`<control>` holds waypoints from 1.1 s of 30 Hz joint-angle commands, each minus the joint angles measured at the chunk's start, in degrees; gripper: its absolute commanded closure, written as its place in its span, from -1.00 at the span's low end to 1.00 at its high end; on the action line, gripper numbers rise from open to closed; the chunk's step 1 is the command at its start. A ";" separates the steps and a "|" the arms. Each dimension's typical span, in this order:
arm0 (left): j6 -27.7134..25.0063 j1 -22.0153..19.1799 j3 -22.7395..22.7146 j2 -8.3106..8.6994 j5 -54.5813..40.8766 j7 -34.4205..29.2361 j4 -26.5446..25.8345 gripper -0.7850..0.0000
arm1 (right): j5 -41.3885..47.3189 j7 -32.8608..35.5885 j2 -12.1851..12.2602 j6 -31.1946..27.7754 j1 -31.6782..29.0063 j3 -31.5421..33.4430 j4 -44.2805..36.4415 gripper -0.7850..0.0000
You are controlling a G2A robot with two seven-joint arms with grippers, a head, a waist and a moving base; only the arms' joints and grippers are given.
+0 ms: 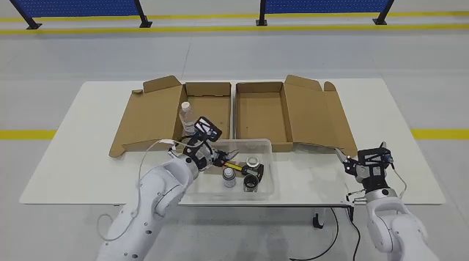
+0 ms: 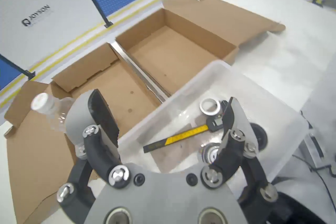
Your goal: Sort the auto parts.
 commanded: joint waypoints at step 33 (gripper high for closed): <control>-6.33 -2.42 5.31 0.44 -4.80 -10.58 9.13 -0.81 | 0.00 0.00 0.00 0.00 0.00 0.00 0.00 -1.00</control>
